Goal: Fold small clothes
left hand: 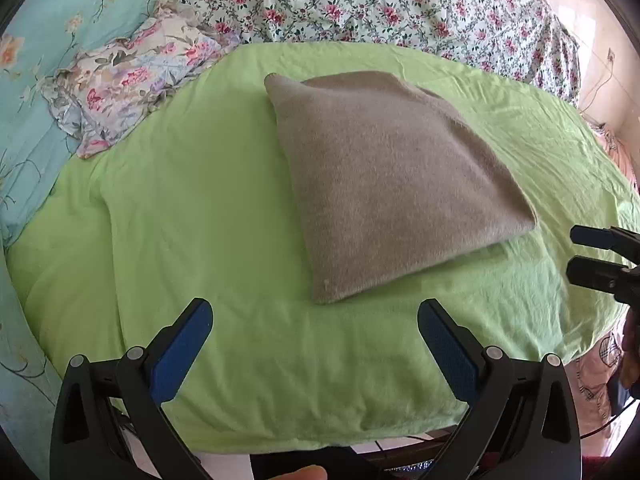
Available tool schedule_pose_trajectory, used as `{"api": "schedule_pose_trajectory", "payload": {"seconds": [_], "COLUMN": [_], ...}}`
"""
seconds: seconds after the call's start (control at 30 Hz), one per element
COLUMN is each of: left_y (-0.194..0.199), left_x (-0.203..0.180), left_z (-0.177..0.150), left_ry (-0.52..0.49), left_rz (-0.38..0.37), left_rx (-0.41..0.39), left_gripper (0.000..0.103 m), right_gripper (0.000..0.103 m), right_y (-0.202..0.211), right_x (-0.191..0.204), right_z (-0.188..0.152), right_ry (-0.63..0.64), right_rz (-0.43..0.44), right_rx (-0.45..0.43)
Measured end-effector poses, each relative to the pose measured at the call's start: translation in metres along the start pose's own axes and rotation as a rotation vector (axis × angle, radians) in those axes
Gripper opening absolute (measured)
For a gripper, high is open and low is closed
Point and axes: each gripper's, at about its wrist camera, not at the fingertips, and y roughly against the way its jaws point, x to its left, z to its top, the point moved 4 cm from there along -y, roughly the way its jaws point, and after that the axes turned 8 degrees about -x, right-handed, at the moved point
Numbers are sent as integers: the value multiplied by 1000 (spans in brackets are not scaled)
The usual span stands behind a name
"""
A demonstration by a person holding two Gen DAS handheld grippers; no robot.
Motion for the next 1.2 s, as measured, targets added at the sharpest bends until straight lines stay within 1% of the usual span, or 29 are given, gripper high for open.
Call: {"api": "schedule_pose_trajectory", "payload": {"seconds": [0.3, 0.43, 0.53, 0.63, 0.87, 1.2], "left_y": [-9, -10, -10, -8, 4, 15], "left_x": [-5, -5, -6, -9, -10, -14], "left_z": [29, 42, 51, 57, 61, 53], "left_ry": [1, 11, 1, -1, -1, -33], "left_rz": [19, 19, 43, 51, 57, 73], "left_rx": [-23, -48, -61, -74, -91, -87], "left_gripper": [103, 103, 103, 103, 103, 103], "right_gripper": [102, 102, 102, 102, 102, 102], "right_y": [-15, -21, -25, -25, -15, -8], "right_x": [4, 6, 5, 5, 10, 8], "right_z": [25, 34, 41, 46, 53, 47], "right_ry": [41, 51, 49, 48, 58, 52], "right_rz": [3, 2, 8, 4, -4, -11], "right_rx": [-9, -11, -14, -21, -38, -34]}}
